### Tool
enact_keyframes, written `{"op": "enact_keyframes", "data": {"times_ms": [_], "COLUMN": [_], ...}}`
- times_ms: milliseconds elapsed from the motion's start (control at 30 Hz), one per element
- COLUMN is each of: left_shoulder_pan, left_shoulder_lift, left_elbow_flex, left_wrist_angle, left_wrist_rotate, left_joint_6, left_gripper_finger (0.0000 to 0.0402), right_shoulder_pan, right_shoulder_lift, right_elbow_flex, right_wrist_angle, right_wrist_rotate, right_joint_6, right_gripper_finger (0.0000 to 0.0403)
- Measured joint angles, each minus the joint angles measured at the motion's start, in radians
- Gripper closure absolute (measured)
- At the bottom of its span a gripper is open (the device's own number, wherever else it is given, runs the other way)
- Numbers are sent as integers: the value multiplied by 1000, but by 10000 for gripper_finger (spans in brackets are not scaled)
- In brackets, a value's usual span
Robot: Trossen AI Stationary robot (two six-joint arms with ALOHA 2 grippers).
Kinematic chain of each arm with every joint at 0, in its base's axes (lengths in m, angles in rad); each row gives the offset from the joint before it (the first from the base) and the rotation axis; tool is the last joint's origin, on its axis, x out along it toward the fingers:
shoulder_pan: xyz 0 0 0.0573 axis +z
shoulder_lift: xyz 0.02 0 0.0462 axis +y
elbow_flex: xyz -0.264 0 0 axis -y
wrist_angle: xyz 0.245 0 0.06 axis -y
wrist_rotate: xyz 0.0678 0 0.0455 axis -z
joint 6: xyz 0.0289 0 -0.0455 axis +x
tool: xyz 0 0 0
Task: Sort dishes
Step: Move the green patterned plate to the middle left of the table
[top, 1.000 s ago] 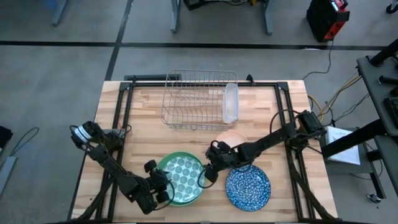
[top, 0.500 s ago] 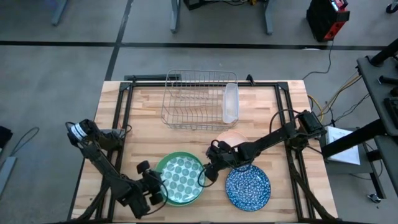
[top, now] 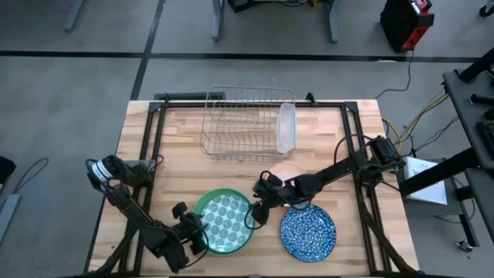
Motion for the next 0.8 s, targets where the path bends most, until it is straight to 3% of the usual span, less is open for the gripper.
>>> {"op": "enact_keyframes", "data": {"times_ms": [300, 800], "left_shoulder_pan": [0, 10], "left_shoulder_lift": [16, 57], "left_elbow_flex": [-1, -2], "left_wrist_angle": [30, 83], "left_wrist_rotate": [-30, -142], "left_joint_6": [-20, -52], "left_gripper_finger": [247, 247], "right_shoulder_pan": [-3, -14], "right_shoulder_lift": [1, 2], "right_elbow_flex": [0, -5], "right_wrist_angle": [54, 82], "right_wrist_rotate": [-121, -209], "right_joint_6": [12, 42], "right_gripper_finger": [181, 206]}}
